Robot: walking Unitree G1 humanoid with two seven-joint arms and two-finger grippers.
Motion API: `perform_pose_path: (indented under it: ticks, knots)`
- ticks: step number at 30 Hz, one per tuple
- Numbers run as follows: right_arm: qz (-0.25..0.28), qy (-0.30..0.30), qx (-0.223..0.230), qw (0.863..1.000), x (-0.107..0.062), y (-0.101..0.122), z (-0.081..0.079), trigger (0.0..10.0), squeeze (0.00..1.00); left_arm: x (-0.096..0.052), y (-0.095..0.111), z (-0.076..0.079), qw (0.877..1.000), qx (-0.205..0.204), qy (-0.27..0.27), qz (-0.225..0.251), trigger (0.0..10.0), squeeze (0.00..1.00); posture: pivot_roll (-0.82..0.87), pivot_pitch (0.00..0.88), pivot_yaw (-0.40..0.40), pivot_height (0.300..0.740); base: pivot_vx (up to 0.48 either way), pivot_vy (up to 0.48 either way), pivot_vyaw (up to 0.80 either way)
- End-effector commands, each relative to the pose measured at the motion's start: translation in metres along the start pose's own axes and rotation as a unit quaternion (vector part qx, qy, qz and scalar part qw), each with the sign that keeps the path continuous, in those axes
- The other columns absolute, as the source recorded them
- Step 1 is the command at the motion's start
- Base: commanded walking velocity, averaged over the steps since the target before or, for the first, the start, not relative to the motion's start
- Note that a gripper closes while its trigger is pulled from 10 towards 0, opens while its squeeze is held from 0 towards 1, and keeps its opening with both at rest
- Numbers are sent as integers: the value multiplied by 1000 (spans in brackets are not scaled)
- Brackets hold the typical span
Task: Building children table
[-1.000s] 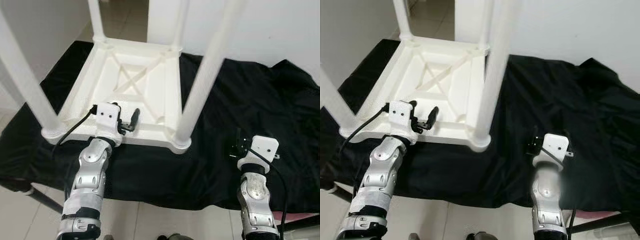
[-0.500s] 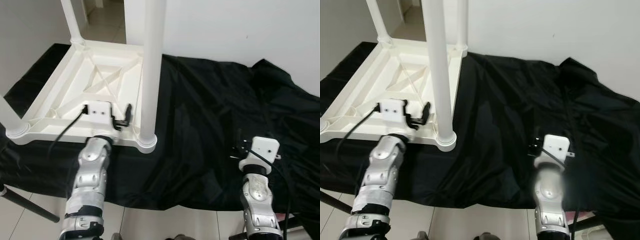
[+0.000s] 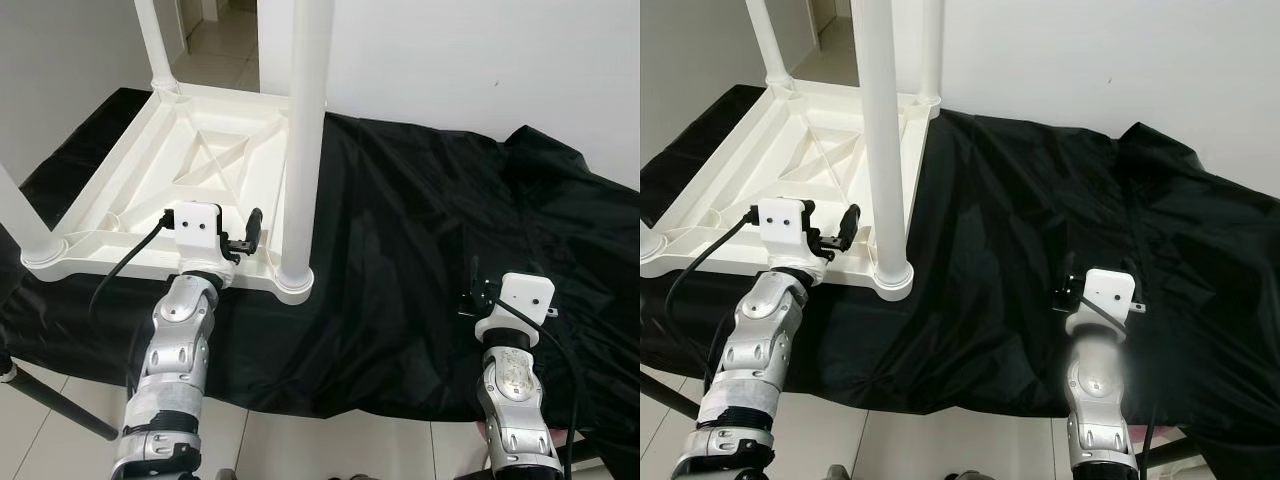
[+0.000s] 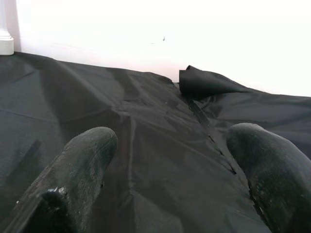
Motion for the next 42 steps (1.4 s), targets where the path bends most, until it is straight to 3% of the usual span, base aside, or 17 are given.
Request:
perform_pose_path:
  ticks: [1,16,22,31,39,40,41,42]
  knots:
    - [-6,0,1,1000,-1,-4,0,10000,0,-3,-8,4,1000,14,-6,-13,10000,0,29,75,-56,740,0,398,0]
    - [-8,-5,4,1000,-2,-6,-1,10000,0,-5,-9,6,998,53,-27,-13,10000,0,36,93,-46,740,0,398,0]
    - [-11,-10,4,1000,-5,-8,0,10000,0,-6,-6,14,996,69,-48,-1,10000,0,39,99,-42,740,0,0,0]
    - [-16,-108,9,994,-24,-15,25,10000,0,-14,-3,30,990,89,-106,16,10000,0,46,104,-43,740,0,0,0]
    - [-23,-113,14,993,-36,-18,20,10000,0,-25,-1,42,984,91,-152,30,10000,0,47,111,-40,740,0,0,0]
    - [-21,-106,20,994,-37,-17,17,10000,294,-28,-1,44,982,90,-162,32,10000,0,47,111,-40,740,0,0,0]
    - [-19,-95,28,995,-37,-16,14,10000,1000,-31,0,46,981,89,-170,34,10000,0,47,113,-41,740,0,0,0]
    - [-19,-95,28,995,-37,-16,14,10000,1000,-31,0,46,981,89,-170,34,10000,0,47,113,-41,740,0,0,0]
Point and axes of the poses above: a point about 5 cm out from each wrist's last joint towards the gripper, its own x axis pointing out of the wrist towards the gripper, its own y axis along the axis of the wrist's last joint, z = x × y, the point moved 5 cm from there along x, pointing out of the wrist towards the gripper, and after that the axes turned 12 degrees about x, right-handed, at the moved point
